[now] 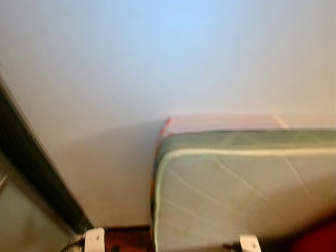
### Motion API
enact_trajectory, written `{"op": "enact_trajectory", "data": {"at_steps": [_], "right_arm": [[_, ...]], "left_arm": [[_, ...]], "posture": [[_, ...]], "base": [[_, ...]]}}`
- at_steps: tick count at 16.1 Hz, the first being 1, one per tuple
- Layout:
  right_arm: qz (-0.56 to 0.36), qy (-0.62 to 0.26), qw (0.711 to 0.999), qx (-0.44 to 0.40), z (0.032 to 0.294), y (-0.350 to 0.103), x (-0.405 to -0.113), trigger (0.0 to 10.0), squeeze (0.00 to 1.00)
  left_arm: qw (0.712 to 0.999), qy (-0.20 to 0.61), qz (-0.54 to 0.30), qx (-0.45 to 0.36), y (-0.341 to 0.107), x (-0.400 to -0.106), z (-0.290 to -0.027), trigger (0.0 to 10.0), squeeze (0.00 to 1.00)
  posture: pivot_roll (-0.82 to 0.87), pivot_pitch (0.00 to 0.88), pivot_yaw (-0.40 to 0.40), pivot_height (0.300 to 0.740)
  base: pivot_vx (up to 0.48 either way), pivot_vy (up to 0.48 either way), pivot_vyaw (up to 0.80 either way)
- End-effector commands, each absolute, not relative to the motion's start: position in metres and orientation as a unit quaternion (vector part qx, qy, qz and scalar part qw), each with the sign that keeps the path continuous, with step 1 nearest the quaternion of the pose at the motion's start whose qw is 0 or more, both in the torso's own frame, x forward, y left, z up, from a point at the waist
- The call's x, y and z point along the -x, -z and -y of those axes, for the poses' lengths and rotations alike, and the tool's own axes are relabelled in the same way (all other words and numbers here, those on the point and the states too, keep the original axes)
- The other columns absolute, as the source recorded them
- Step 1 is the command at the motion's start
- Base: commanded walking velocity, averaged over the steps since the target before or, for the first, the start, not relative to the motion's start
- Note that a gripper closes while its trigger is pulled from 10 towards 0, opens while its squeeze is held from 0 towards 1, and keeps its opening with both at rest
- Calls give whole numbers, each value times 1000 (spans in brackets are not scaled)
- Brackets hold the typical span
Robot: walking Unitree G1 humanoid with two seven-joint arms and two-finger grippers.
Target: Clean up the room
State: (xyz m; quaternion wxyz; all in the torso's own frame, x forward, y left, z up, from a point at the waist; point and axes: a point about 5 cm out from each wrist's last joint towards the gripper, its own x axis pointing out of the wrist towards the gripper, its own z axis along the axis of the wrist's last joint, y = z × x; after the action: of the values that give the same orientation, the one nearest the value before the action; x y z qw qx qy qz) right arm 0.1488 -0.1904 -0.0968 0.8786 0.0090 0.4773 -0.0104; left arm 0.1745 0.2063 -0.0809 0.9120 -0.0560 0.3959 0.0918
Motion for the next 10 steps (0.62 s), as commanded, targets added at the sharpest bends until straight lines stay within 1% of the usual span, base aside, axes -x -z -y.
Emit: {"op": "enact_trajectory", "data": {"at_steps": [1, 10], "right_arm": [[-448, 56, 890, -55, 196, 63, -223, 10000, 0], [-450, 53, 890, -55, 195, 64, -221, 10000, 0]], "left_arm": [[926, -53, -365, 78, 55, -233, -182, 10000, 0], [925, -50, -370, 73, 56, -231, -183, 10000, 0]], "posture": [[45, 0, -91, 740], [49, 0, -84, 740]], "base": [[0, 0, -781], [0, 0, -783]]}}
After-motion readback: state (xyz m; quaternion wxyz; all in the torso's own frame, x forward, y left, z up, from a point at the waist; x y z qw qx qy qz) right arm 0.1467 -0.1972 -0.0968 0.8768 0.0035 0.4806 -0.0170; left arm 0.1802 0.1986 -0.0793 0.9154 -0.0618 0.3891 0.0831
